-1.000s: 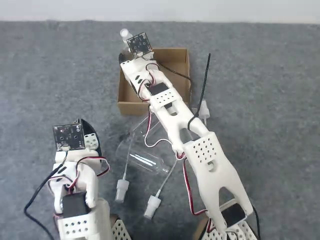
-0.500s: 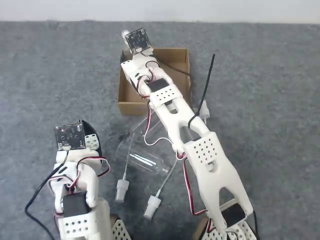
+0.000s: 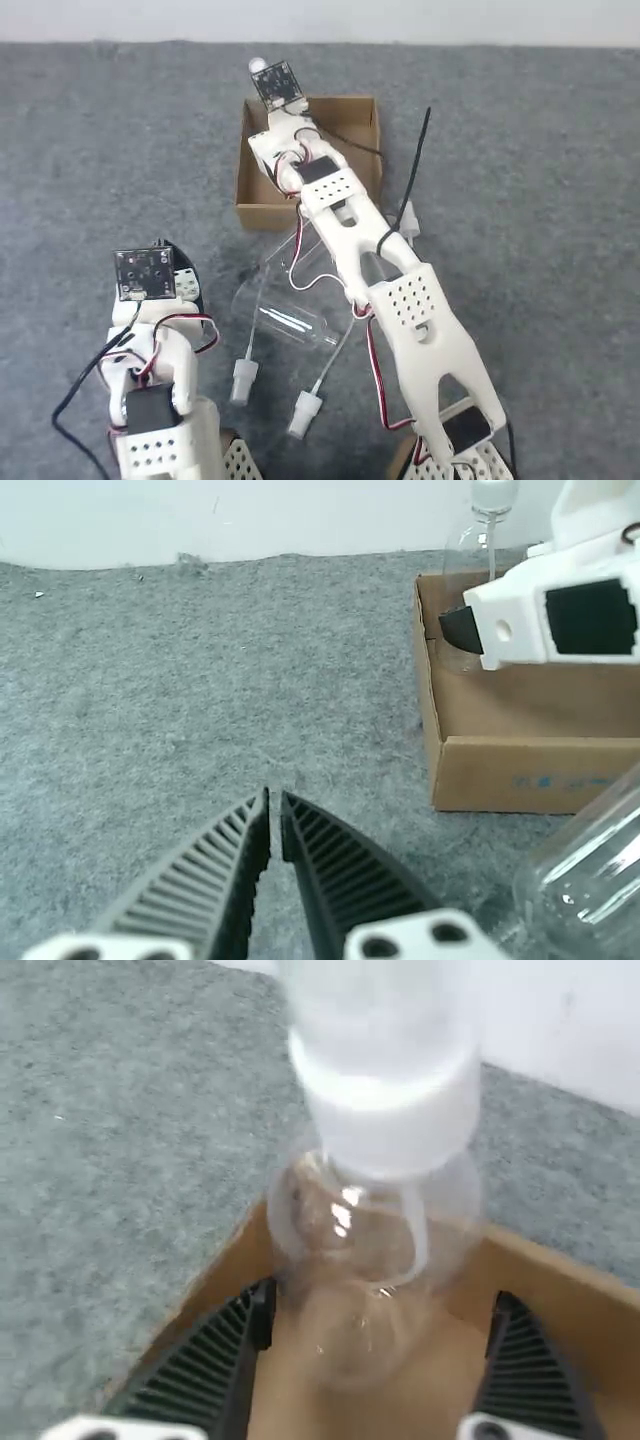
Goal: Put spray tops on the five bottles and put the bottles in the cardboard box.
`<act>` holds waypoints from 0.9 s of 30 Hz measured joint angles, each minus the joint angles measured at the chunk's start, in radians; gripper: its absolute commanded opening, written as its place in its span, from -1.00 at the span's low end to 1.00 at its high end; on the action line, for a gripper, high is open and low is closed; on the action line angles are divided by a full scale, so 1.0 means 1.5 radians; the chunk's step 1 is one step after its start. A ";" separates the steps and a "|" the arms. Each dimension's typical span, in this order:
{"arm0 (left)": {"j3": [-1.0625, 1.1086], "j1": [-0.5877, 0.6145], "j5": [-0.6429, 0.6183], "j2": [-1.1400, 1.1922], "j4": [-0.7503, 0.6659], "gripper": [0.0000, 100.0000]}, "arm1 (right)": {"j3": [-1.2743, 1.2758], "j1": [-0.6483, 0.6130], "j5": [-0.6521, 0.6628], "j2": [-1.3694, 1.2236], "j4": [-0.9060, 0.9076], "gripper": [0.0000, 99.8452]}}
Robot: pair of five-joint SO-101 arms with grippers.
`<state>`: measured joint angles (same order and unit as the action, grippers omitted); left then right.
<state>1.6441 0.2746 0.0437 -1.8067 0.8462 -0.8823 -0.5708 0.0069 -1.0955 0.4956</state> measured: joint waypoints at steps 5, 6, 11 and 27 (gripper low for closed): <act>0.000 0.000 0.000 0.000 0.000 -0.98 | 0.000 0.000 0.000 0.049 0.071 -0.46; 0.000 0.000 0.000 0.000 0.000 -0.98 | 0.000 0.000 0.000 0.057 0.088 -0.46; 0.000 0.000 0.000 0.000 0.000 -0.98 | 0.000 0.000 0.000 0.100 0.172 -0.46; 0.000 0.000 0.000 0.000 0.000 -0.98 | 0.000 0.000 0.000 0.230 0.423 -0.46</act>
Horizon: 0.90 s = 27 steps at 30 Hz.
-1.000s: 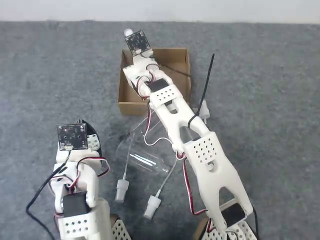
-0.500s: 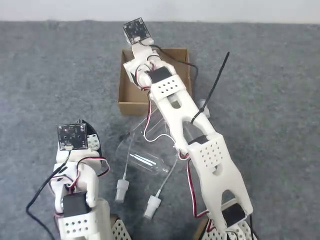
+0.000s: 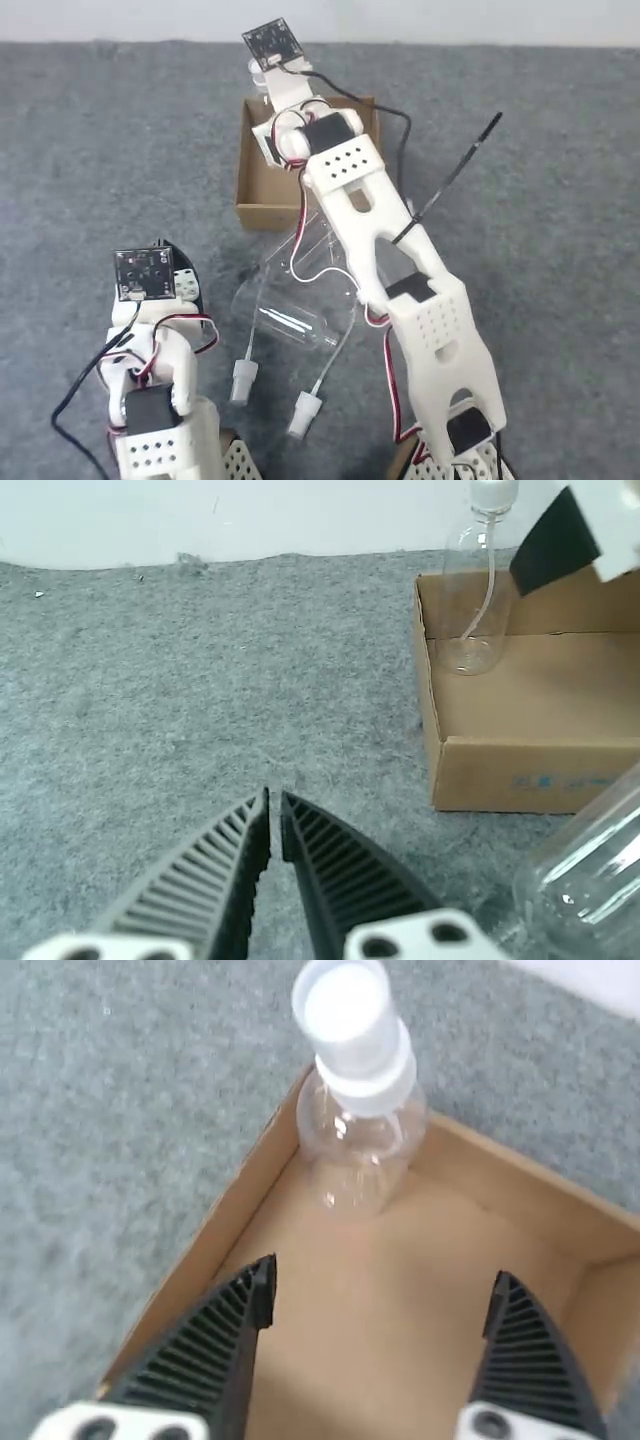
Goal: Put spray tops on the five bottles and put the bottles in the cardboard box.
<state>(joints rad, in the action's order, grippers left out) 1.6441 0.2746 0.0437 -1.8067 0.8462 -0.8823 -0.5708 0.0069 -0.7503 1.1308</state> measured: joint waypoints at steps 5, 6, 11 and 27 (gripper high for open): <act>0.000 0.000 0.000 0.000 0.000 -0.98 | 0.000 0.000 0.000 0.038 0.080 -0.46; 0.000 0.000 0.000 0.000 0.000 -0.98 | 0.000 0.000 0.000 0.045 0.094 -0.46; 0.000 0.000 0.000 0.000 0.000 -0.98 | 0.000 0.000 0.000 0.078 0.170 -0.46; 0.000 0.000 0.000 0.000 0.000 -0.98 | 0.000 0.000 0.002 0.183 0.405 -0.46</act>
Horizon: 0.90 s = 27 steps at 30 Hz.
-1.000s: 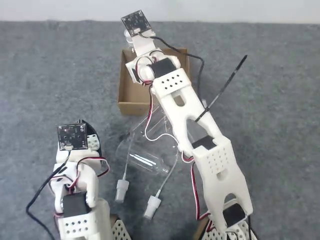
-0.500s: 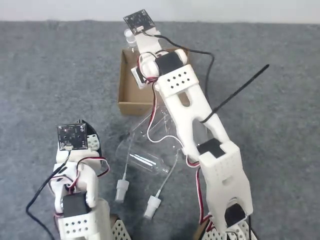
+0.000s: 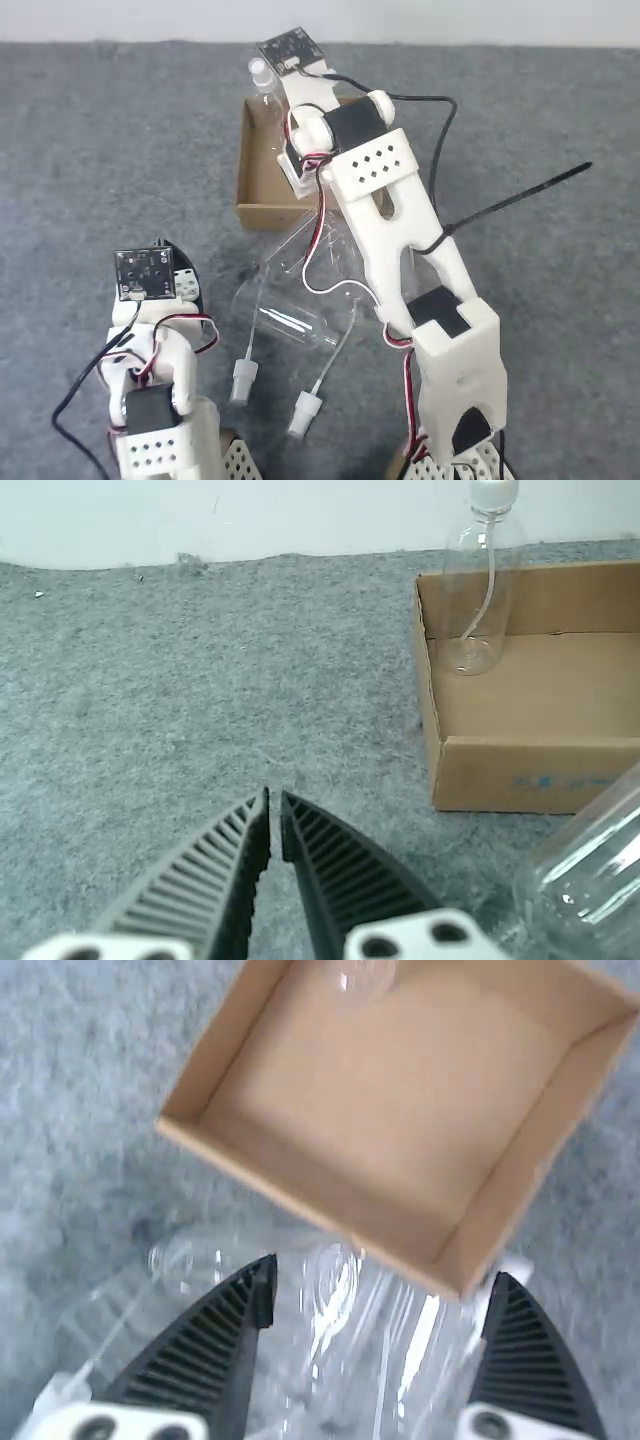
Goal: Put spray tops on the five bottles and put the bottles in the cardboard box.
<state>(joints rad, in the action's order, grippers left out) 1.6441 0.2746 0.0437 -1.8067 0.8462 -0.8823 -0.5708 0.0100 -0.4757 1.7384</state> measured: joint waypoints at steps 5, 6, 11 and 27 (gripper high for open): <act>0.000 0.000 0.000 0.000 0.000 -0.98 | 0.003 0.004 0.000 0.006 0.010 -0.46; 0.000 0.000 0.000 0.000 0.000 -0.98 | 0.010 0.007 0.000 0.014 0.010 -0.46; 0.000 0.000 0.000 0.000 0.000 -0.98 | 0.088 0.011 0.000 0.085 0.011 -0.46; 0.000 0.000 0.000 0.000 0.000 -0.98 | 0.378 0.078 0.000 0.231 0.011 -0.46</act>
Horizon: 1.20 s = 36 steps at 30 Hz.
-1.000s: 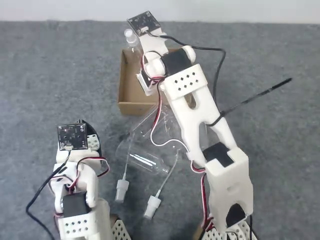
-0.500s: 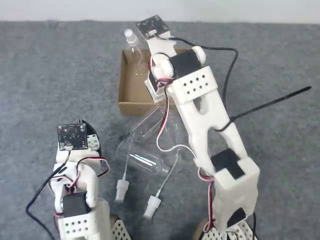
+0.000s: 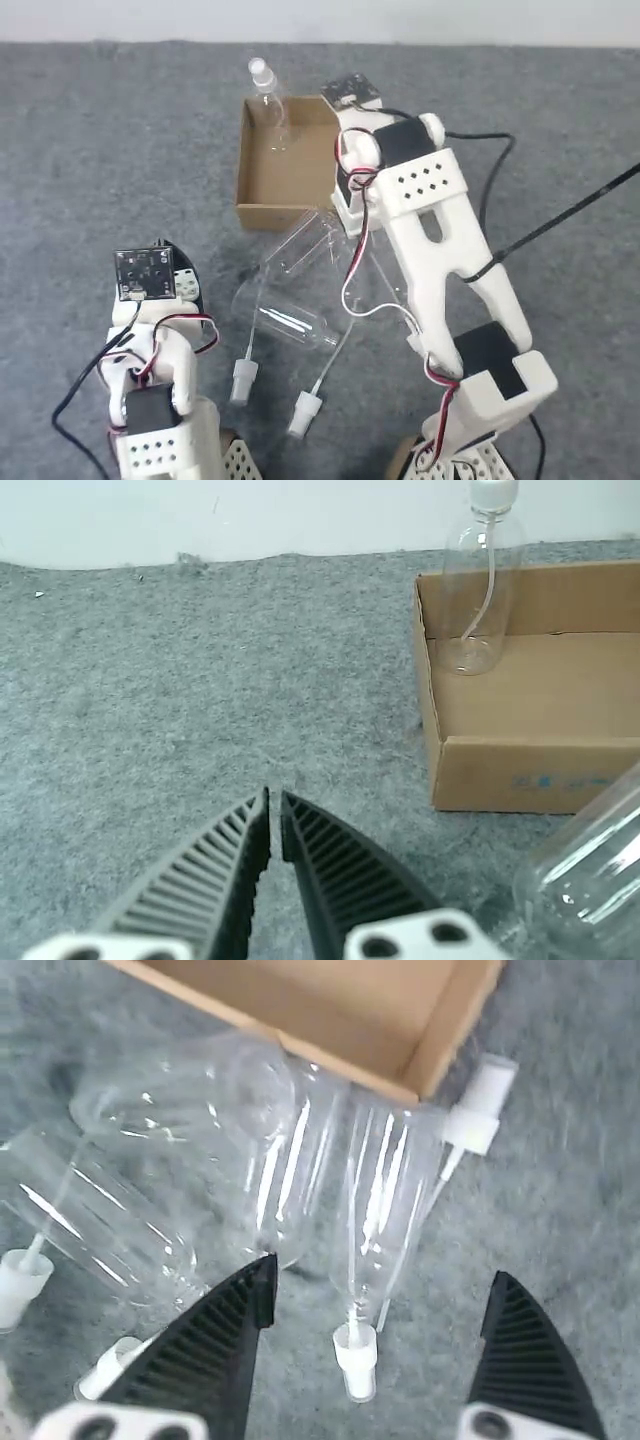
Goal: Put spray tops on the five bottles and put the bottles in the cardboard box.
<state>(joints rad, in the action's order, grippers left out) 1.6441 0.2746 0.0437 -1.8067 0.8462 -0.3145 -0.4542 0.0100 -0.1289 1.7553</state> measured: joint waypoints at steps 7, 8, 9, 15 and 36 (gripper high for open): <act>0.000 0.000 0.000 0.000 0.000 -0.98 | 0.106 0.027 0.001 0.000 -0.065 -0.46; 0.000 0.000 0.000 0.000 0.000 -0.98 | 0.129 0.028 0.001 0.000 -0.088 -0.46; 0.000 0.000 0.000 0.000 0.000 -0.98 | 0.150 0.028 0.001 0.000 -0.111 -0.46; 0.000 0.000 0.000 0.000 0.000 -0.98 | 0.277 0.028 0.016 0.000 -0.259 -0.46; 0.000 0.000 0.000 0.000 0.000 -0.98 | 0.442 0.032 0.019 0.007 -0.460 -0.99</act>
<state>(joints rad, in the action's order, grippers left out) 1.6441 0.2746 0.0437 -1.8067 0.8462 0.3483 -0.4066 0.0391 -0.1181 1.0648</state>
